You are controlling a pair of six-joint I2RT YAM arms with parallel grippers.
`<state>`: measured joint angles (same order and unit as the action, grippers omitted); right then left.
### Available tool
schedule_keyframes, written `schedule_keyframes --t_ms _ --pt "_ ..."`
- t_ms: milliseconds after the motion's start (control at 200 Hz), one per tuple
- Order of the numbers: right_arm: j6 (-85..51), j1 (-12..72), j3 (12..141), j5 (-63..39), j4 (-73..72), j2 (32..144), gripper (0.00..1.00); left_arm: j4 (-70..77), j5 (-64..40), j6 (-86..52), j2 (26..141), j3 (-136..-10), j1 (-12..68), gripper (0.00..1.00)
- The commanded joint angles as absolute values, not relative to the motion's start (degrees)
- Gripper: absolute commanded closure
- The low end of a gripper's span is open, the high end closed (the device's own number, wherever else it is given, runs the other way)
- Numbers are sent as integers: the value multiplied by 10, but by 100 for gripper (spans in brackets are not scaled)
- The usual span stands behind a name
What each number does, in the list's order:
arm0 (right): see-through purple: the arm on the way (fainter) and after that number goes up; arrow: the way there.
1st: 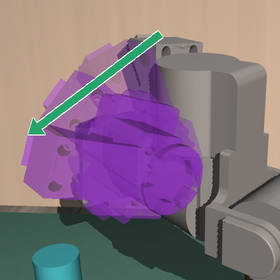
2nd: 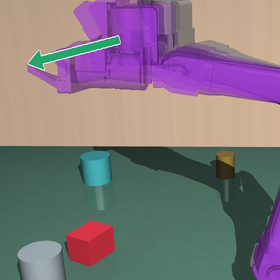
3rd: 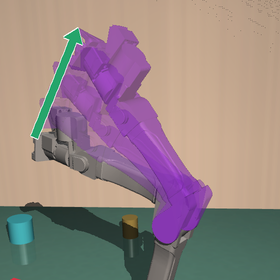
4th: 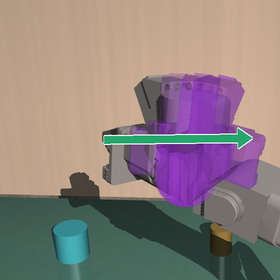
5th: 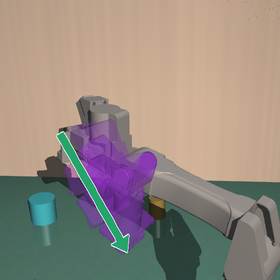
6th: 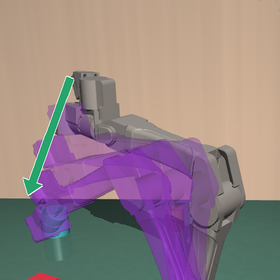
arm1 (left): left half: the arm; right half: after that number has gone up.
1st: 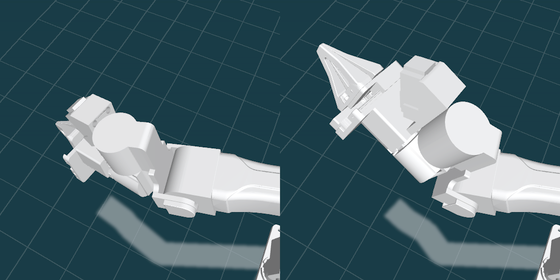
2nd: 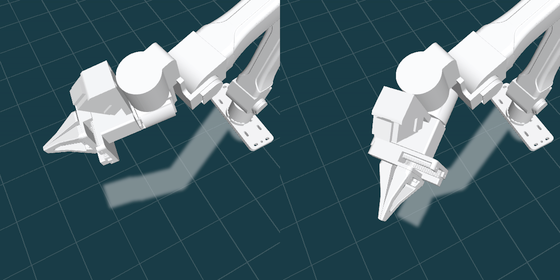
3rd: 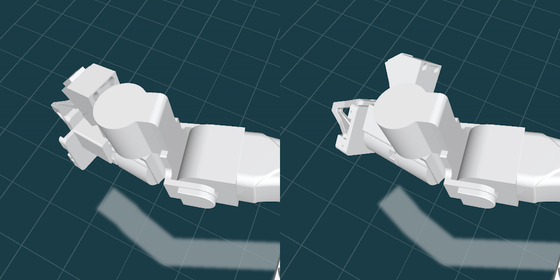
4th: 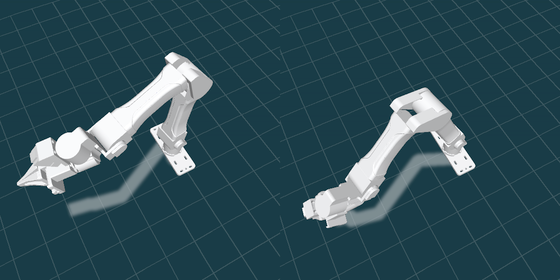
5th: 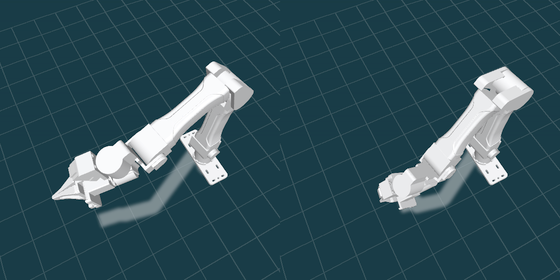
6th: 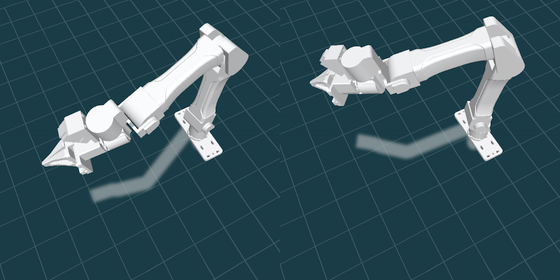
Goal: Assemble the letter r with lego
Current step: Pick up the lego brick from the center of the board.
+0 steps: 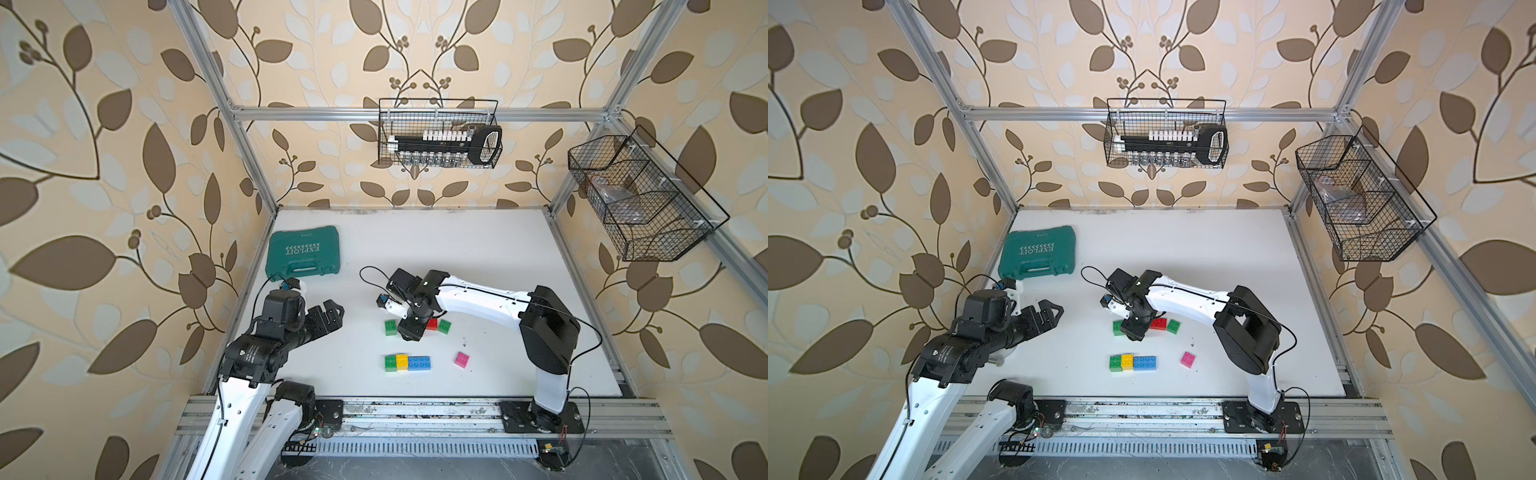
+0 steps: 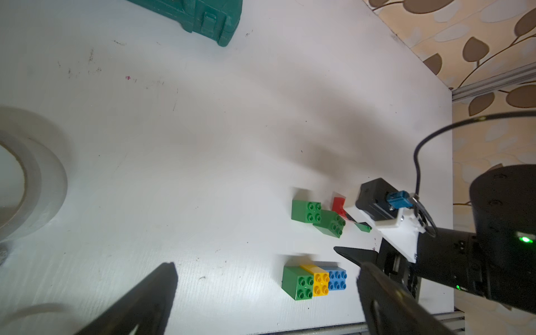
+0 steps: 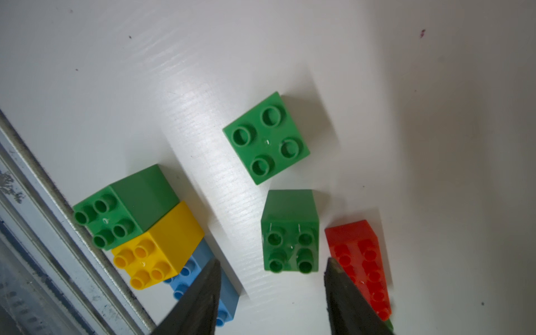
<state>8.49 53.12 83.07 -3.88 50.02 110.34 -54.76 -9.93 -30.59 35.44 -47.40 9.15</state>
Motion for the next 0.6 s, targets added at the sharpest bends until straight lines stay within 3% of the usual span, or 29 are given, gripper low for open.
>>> schedule_keyframes --t_ms 0,595 --pt "89 534 845 -44 512 1118 45 -533 -90 -307 361 -469 99 1" --pt "84 534 859 -29 511 1149 51 -527 -89 -304 363 -465 100 1"
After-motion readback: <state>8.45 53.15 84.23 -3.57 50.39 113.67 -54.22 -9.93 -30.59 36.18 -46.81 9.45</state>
